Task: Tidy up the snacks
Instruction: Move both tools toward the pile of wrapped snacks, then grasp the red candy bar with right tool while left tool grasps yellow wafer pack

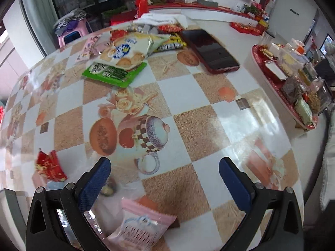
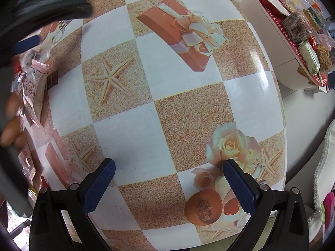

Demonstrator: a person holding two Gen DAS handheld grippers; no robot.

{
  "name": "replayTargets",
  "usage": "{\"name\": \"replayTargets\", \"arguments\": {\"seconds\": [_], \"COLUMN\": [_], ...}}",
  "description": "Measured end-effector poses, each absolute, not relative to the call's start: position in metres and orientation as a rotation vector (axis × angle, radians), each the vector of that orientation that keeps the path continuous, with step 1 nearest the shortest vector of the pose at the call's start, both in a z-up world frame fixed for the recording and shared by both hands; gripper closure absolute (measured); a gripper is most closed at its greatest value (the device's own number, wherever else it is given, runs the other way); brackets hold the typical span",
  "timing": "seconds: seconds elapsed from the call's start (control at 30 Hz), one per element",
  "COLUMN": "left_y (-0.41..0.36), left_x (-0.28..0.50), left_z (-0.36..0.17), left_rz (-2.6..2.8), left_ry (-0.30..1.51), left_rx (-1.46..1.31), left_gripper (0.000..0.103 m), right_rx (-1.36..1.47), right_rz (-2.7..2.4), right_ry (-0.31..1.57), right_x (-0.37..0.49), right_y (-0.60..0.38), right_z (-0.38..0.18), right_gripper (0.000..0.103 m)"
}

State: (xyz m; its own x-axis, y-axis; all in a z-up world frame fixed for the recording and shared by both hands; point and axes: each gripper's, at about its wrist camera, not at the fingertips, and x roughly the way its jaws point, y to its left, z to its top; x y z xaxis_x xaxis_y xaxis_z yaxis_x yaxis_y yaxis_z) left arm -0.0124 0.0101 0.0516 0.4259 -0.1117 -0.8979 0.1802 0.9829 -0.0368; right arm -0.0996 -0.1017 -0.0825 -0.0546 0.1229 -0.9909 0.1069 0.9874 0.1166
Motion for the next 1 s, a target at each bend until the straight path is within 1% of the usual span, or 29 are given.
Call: {"name": "replayTargets", "arguments": {"seconds": [0.1,0.2,0.27,0.37,0.47,0.6,0.7,0.77,0.83,0.9,0.93,1.0], "left_y": [0.043,0.088,0.117,0.16,0.187,0.189,0.182,0.176,0.176,0.185,0.189,0.194], "left_x": [-0.039,-0.071,-0.089,-0.107,-0.114,-0.116,-0.118,-0.118,-0.117,-0.115,-0.114,-0.116], "left_z": [0.082,0.091,0.086,0.068,0.052,0.038,0.025,0.016,0.008,0.008,0.008,0.011], "left_rz": [-0.204,-0.191,-0.175,-0.146,-0.156,-0.213,-0.239,-0.225,-0.15,-0.13,-0.125,-0.141], "left_ry": [1.096,1.12,1.158,1.239,1.311,1.352,1.395,1.408,1.395,1.395,1.413,1.428], "left_rx": [0.128,0.22,0.277,0.326,0.296,0.289,0.302,0.351,0.441,0.395,0.364,0.318], "left_gripper": [0.0,0.0,0.0,0.0,0.0,0.0,0.0,0.0,0.0,0.0,0.0,0.0], "right_rx": [0.173,0.171,0.204,0.358,0.356,0.404,0.452,0.418,0.323,0.203,0.151,0.048], "right_rz": [0.012,0.009,-0.003,0.033,0.112,0.18,0.178,0.153,0.124,0.083,0.083,0.043], "right_ry": [1.654,1.714,1.771,1.789,1.794,1.82,1.856,1.892,1.923,1.917,1.901,1.867], "right_x": [-0.09,-0.079,-0.07,-0.072,-0.08,-0.092,-0.09,-0.096,-0.098,-0.103,-0.103,-0.095], "right_y": [-0.104,-0.106,-0.104,-0.094,-0.061,-0.016,0.01,0.027,0.033,0.041,0.033,0.019], "right_z": [-0.084,-0.087,-0.088,-0.079,-0.064,-0.054,-0.062,-0.071,-0.062,-0.064,-0.051,-0.044], "right_gripper": [0.0,0.0,0.0,0.0,0.0,0.0,0.0,0.0,0.0,0.0,0.0,0.0]}}
